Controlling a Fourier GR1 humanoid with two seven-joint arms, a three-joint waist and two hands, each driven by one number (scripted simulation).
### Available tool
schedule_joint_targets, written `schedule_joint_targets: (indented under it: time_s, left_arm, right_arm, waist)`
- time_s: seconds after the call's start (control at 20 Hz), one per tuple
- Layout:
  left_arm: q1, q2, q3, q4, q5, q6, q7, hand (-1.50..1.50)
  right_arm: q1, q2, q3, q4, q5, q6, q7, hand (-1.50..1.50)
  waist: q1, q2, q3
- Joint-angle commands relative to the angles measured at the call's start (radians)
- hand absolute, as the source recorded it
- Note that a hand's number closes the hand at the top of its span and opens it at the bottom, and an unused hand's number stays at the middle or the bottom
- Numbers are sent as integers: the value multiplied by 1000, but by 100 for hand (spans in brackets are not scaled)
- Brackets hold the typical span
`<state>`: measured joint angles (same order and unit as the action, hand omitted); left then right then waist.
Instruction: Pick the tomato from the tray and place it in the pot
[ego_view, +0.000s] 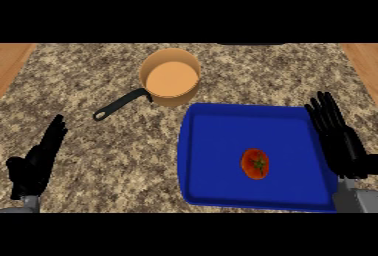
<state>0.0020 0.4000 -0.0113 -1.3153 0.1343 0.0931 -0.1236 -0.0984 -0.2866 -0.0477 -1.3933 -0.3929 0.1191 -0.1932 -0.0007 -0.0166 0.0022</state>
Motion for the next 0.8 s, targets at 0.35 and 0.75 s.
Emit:
schedule_joint_targets:
  time_s: [0.35,0.75]
  left_arm:
    - [-20,-106,-161,-4,33,-124,126,0]
    - [-87,-122,-173,-65,36,-127,245,0]
  right_arm:
    - [-63,-110,118,-181,421,-65,-288,150]
    - [231,7,148,-335,281,64,-757,-150]
  waist:
    - [-64,1,-1]
    - [-19,12,-1]
